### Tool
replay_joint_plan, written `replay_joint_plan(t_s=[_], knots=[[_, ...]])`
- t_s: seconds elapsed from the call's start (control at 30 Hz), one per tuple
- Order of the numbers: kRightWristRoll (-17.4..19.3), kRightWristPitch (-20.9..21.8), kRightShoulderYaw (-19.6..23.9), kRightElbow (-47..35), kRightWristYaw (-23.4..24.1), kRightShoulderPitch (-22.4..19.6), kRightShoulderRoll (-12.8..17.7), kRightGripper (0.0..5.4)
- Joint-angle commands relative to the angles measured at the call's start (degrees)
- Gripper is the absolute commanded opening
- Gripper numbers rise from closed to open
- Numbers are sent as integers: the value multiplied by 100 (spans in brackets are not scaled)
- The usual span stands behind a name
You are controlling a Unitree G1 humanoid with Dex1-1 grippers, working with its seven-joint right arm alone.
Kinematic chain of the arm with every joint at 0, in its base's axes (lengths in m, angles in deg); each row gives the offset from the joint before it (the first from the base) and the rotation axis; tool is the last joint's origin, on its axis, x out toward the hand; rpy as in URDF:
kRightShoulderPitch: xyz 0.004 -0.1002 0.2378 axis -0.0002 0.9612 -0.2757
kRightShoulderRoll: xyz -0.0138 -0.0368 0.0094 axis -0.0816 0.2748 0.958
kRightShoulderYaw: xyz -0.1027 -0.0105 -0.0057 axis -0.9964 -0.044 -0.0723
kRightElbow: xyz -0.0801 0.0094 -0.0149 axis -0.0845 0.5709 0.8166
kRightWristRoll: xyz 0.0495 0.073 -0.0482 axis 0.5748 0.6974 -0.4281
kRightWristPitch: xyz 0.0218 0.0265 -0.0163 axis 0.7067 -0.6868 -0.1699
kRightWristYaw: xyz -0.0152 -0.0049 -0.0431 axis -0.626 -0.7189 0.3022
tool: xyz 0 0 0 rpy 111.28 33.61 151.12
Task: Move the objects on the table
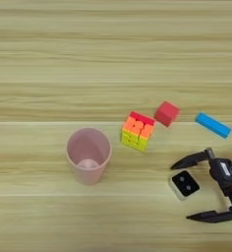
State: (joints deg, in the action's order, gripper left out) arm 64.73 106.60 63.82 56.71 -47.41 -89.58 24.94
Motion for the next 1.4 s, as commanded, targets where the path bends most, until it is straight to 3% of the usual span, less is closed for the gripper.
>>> replay_joint_plan(t_s=[0.03,0.6,0.93,1.07,1.13,1.27,1.4], knots=[[-97,140,83,1,342,-340,110,486],[-17,115,149,91,416,-452,-51,304],[122,93,285,112,520,-603,-106,300],[644,-251,619,-121,493,-776,-93,300],[734,-341,806,-57,641,-944,-84,300],[370,-323,922,453,1214,-1332,-118,300],[41,-171,796,721,1377,-1375,-161,300]])
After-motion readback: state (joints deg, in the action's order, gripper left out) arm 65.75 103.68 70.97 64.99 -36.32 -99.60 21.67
